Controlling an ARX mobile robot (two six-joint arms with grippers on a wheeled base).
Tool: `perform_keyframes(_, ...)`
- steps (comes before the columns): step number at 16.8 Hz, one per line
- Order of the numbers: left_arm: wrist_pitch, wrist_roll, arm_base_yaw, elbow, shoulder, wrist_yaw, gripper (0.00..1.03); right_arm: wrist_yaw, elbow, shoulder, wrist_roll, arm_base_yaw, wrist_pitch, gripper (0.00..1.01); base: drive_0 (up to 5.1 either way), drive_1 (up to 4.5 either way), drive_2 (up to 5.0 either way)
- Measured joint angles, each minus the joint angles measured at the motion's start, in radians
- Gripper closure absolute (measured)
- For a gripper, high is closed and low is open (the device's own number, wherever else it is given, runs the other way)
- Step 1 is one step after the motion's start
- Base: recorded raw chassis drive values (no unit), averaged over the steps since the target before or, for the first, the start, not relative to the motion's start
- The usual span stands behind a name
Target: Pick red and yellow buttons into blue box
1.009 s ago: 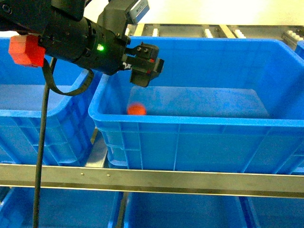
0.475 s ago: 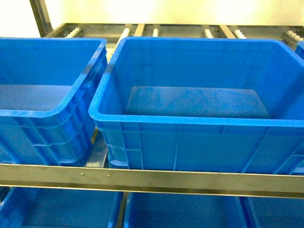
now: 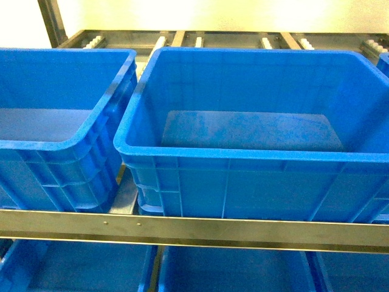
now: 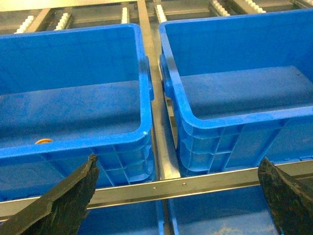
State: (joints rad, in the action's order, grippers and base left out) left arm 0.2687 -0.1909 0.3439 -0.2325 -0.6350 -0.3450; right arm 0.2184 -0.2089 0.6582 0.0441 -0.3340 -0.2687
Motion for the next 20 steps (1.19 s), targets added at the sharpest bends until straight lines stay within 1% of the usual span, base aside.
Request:
perform_keyframes(1,-0.004,-0.006,-0.006,0.0,-0.006,-0.006,0.05,0.0,0.0,0.0,0.0,0.0,0.001,0.03,0.0,0.0,0.0)
perform_keyframes(2,0.109,0.027,-0.016,0.032,-0.013,0.013,0.11,0.032,0.023,0.01,-0.005,-0.001,-0.102,0.07,0.0,0.0,0.0)
perform_keyframes(3,0.157,0.062,-0.034,0.061,0.003,0.042,0.19,0.069,0.049,0.002,-0.016,0.003,-0.177,0.15,0.0,0.0,0.0)
perform_keyframes(4,0.174,0.102,-0.055,0.087,0.03,0.066,0.26,0.071,0.078,-0.024,-0.022,0.026,-0.219,0.22,0.0,0.0,0.0)
perform_keyframes(5,0.161,0.136,-0.09,0.108,0.068,0.088,0.37,0.057,0.102,-0.066,-0.03,0.063,-0.207,0.33,0.0,0.0,0.0)
perform_keyframes(7,0.136,0.164,-0.14,0.128,0.127,0.134,0.57,0.008,0.124,-0.129,-0.037,0.116,-0.17,0.53,0.0,0.0,0.0)
perform_keyframes(8,0.118,0.172,-0.163,0.142,0.155,0.16,0.68,-0.019,0.135,-0.159,-0.037,0.138,-0.151,0.65,0.0,0.0,0.0)
perform_keyframes(10,0.086,0.173,-0.198,0.166,0.203,0.198,0.88,-0.059,0.154,-0.213,-0.037,0.178,-0.112,0.85,0.0,0.0,0.0)
perform_keyframes(12,0.064,0.174,-0.222,0.175,0.24,0.221,1.01,-0.083,0.16,-0.252,-0.042,0.204,-0.088,0.99,0.0,0.0,0.0)
perform_keyframes(13,0.052,0.175,-0.234,0.177,0.254,0.235,1.01,-0.092,0.162,-0.267,-0.042,0.213,-0.075,0.99,0.0,0.0,0.0)
perform_keyframes(14,0.029,0.177,-0.314,0.186,0.288,0.325,1.01,-0.17,0.17,-0.301,-0.041,0.27,-0.046,0.99,0.0,0.0,0.0)
perform_keyframes(15,0.013,0.177,-0.351,0.193,0.307,0.327,1.01,-0.203,0.194,-0.315,-0.041,0.33,-0.078,0.99,0.0,0.0,0.0)
perform_keyframes(16,0.005,0.177,-0.351,0.194,0.32,0.331,1.01,-0.2,0.197,-0.328,-0.043,0.342,-0.056,0.99,0.0,0.0,0.0)
perform_keyframes(17,0.013,0.178,-0.346,0.202,0.337,0.344,1.01,-0.208,0.197,-0.342,-0.043,0.34,-0.045,0.99,0.0,0.0,0.0)
perform_keyframes(18,0.03,0.178,-0.341,0.219,0.348,0.344,1.01,-0.218,0.197,-0.358,-0.043,0.336,-0.027,0.99,0.0,0.0,0.0)
perform_keyframes(20,-0.015,0.178,-0.341,0.219,0.376,0.344,1.01,-0.218,0.197,-0.401,-0.043,0.334,0.006,0.99,0.0,0.0,0.0)
